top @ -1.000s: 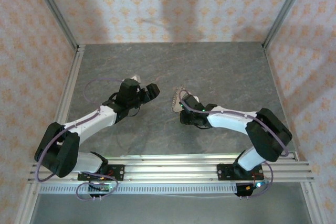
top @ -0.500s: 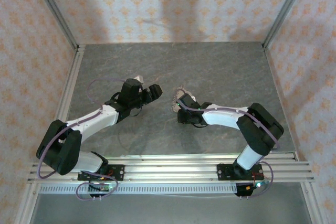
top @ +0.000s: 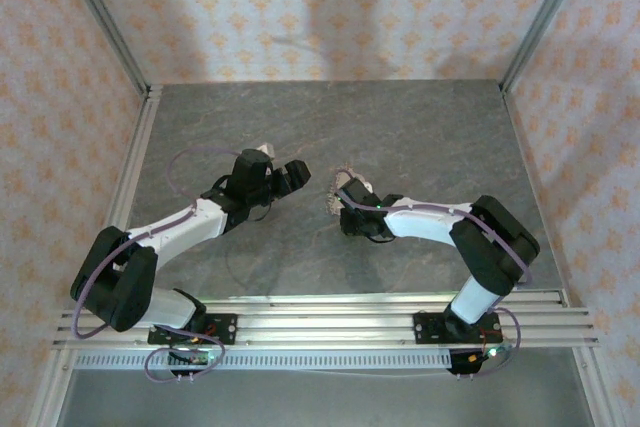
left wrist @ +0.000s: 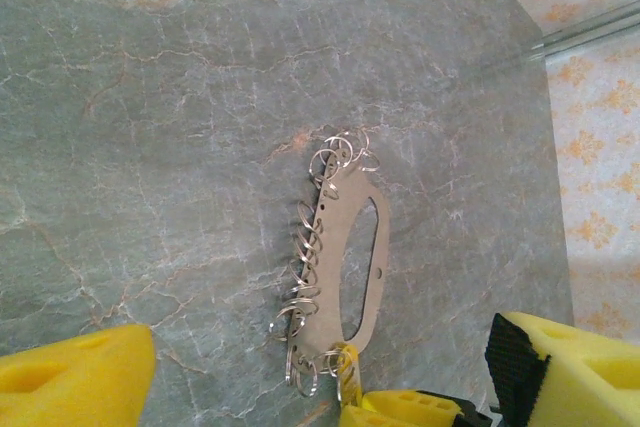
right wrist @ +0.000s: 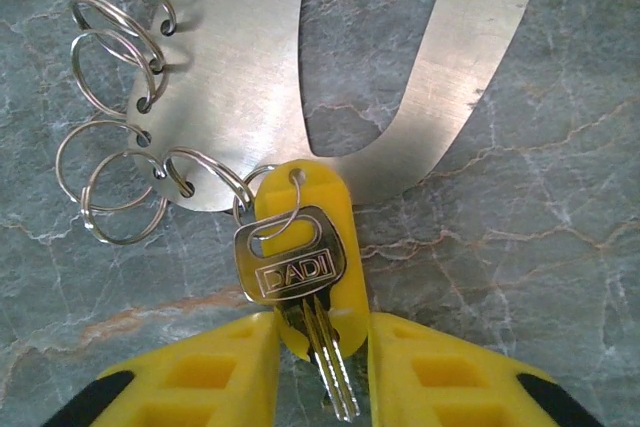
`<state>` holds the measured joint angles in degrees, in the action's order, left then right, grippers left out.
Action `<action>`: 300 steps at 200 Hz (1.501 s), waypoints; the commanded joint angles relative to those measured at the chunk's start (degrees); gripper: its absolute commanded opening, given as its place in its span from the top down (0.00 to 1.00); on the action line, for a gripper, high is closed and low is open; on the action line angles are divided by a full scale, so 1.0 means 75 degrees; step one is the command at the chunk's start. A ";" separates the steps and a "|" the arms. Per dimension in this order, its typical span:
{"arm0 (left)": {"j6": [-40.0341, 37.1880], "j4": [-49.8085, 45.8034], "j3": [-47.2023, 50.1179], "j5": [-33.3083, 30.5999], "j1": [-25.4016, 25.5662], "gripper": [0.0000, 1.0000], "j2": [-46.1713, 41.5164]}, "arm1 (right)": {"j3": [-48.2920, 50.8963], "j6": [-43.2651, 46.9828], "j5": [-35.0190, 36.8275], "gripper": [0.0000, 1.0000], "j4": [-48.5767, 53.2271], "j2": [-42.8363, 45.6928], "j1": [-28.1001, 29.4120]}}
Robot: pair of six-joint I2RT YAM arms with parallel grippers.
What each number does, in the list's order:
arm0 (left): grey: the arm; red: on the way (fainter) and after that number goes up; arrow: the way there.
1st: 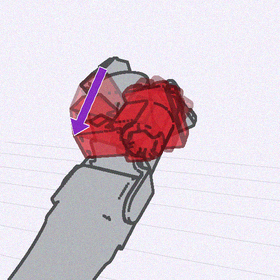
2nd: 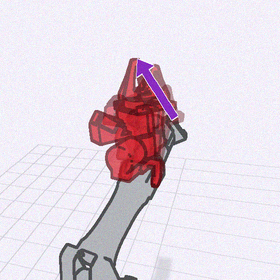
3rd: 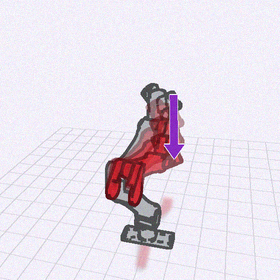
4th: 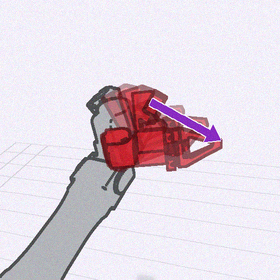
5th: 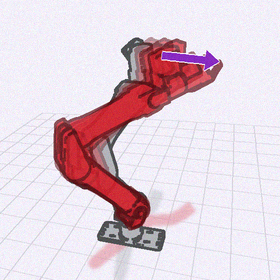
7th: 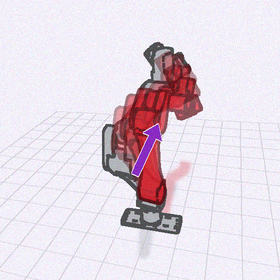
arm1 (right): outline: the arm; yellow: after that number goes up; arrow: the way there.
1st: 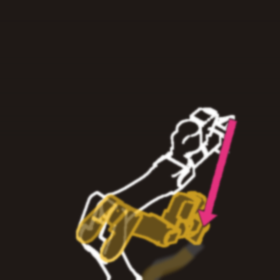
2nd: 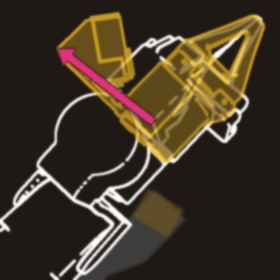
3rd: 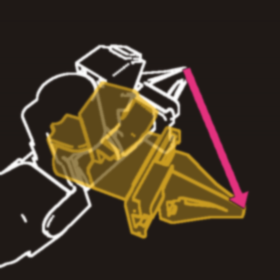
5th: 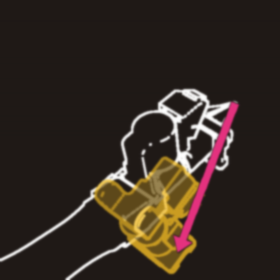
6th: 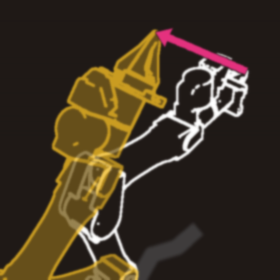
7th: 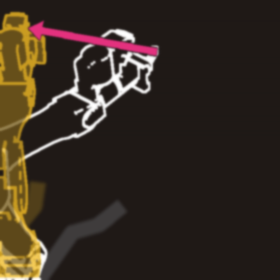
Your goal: Put the keys on the keyring
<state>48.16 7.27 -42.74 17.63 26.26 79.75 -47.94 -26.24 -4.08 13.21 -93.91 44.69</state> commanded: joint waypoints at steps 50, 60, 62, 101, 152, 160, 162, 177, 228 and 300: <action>-0.0045 0.0121 -0.0301 0.0063 0.0160 0.13 0.0079 | 0.0138 0.0202 0.0061 0.91 0.0098 0.0511 0.0047; -0.0054 0.0119 -0.0300 0.0075 0.0178 0.12 0.0090 | 0.0178 0.0234 0.0097 0.94 0.0161 0.0585 0.0052; -0.0057 0.0120 -0.0301 0.0075 0.0181 0.12 0.0090 | 0.0181 0.0242 0.0107 0.95 0.0169 0.0607 0.0038; -0.0085 0.0131 -0.0323 0.0100 0.0271 0.12 0.0125 | 0.0274 0.0389 0.0238 1.00 0.0403 0.0889 0.0008; -0.0129 0.0119 -0.0313 0.0120 0.0408 0.12 0.0202 | 0.0503 0.0423 0.0182 1.00 0.0422 0.1225 -0.0256; -0.0137 0.0126 -0.0298 0.0117 0.0425 0.12 0.0220 | 0.0531 0.0391 0.0114 0.99 0.0356 0.1244 -0.0285; -0.0131 0.0131 -0.0300 0.0106 0.0439 0.12 0.0228 | 0.0532 0.0390 0.0105 0.97 0.0344 0.1247 -0.0289; -0.0109 0.0154 -0.0288 0.0122 0.0464 0.12 0.0273 | 0.0510 0.0348 0.0126 0.72 0.0262 0.1214 -0.0332; -0.0059 0.0181 -0.0301 0.0088 0.0495 0.13 0.0313 | 0.0119 0.0265 -0.0261 0.58 -0.0242 0.0801 -0.0758; -0.0026 0.0185 -0.0301 0.0040 0.0495 0.13 0.0302 | -0.1084 0.0149 -0.1137 0.60 -0.0679 -0.0642 -0.1013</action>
<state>48.01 7.42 -43.38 18.02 29.65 81.71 -53.25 -24.10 -10.09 9.93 -95.44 37.17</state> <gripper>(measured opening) 0.874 0.410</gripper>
